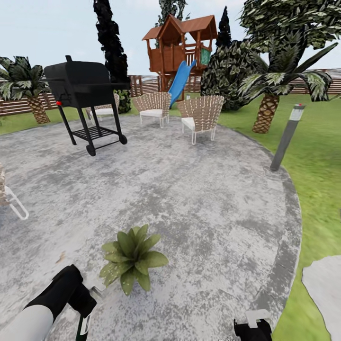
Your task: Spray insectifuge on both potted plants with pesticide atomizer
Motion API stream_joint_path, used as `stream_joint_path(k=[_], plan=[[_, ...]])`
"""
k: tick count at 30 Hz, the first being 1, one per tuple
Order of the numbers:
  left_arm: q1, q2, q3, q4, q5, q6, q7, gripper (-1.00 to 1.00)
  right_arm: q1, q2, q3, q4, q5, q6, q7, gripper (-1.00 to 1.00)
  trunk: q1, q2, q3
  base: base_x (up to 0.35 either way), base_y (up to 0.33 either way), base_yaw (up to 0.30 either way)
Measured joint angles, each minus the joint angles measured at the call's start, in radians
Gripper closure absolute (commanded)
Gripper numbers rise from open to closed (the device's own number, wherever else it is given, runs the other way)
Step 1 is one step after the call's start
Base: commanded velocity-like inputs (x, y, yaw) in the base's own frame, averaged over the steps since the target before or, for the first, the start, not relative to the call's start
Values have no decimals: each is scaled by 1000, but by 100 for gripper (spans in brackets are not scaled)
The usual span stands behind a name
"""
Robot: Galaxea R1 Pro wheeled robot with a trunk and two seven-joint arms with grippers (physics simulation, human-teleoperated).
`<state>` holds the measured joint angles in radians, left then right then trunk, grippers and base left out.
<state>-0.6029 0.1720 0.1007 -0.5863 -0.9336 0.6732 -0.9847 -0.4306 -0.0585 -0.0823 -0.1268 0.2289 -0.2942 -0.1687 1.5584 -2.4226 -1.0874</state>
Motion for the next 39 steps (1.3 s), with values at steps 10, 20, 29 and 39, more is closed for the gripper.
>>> stream_joint_path(k=[10, 20, 29, 39], plan=[[-2, -1, 1, 0, 2, 0, 3, 100, 0, 0, 0, 0, 0, 0, 0, -100, 0, 0, 0, -99, -214, 102], [-57, -11, -7, -105, 5, 217, -66, 100, 0, -1, 0, 0, 0, 0, -1, -100, 0, 0, 0, 0, -14, 127], [-43, -12, -11, -105, -10, 211, -97, 100, 0, -6, 0, 0, 0, 0, 0, -100, 0, 0, 0, 0, -163, 3], [-41, -9, -15, -106, -14, 210, -94, 100, 0, -2, 0, 0, 0, 0, 0, -100, 0, 0, 0, 0, -271, 105]])
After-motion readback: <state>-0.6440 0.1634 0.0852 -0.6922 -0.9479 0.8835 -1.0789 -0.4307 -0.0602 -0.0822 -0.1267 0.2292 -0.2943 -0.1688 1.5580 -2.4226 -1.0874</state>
